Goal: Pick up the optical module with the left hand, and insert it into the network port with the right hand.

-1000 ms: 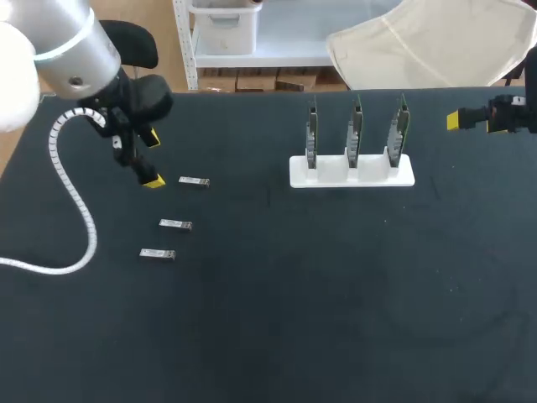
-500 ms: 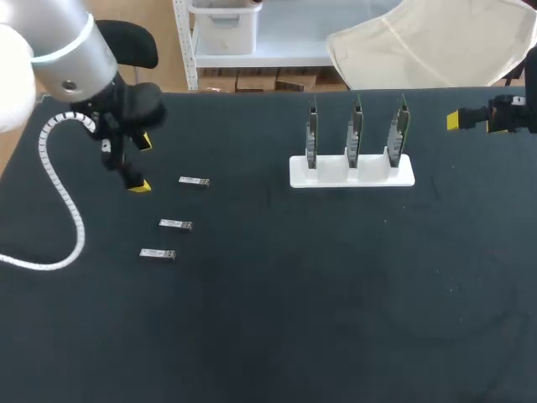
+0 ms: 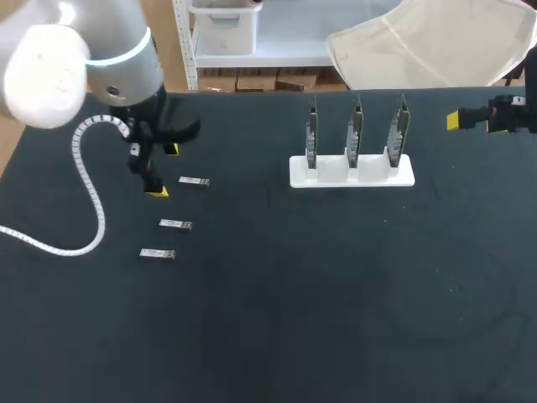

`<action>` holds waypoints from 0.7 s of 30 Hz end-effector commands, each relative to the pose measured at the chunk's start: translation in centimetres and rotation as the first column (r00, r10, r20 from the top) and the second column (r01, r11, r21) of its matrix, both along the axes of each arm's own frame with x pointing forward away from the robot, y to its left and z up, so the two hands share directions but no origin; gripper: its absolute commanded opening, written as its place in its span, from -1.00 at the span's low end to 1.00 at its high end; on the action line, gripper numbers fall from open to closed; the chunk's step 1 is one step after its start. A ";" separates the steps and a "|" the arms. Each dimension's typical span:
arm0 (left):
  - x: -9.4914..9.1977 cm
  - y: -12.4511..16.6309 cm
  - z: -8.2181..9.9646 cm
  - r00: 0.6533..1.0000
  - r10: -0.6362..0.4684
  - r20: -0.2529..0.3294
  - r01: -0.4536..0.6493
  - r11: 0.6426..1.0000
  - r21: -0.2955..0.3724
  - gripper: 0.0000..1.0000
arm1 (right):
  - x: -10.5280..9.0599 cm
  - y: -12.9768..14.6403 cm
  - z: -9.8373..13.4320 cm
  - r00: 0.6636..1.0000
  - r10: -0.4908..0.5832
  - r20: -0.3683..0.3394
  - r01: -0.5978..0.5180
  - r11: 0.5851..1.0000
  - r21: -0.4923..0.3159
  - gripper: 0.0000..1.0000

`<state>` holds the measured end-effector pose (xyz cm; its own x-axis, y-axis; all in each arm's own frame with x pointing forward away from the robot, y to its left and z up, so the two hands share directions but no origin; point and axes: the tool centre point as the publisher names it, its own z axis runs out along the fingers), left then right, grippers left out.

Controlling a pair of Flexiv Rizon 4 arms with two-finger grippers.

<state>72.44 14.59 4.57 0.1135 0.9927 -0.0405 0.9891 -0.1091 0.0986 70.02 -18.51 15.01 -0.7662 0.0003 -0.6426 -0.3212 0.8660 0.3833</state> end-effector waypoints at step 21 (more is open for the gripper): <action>2.2 -1.4 -4.1 0.999 0.007 -0.047 -0.006 1.000 0.028 1.00 | 0.0 0.0 0.0 1.000 0.000 0.000 0.000 1.000 0.000 1.00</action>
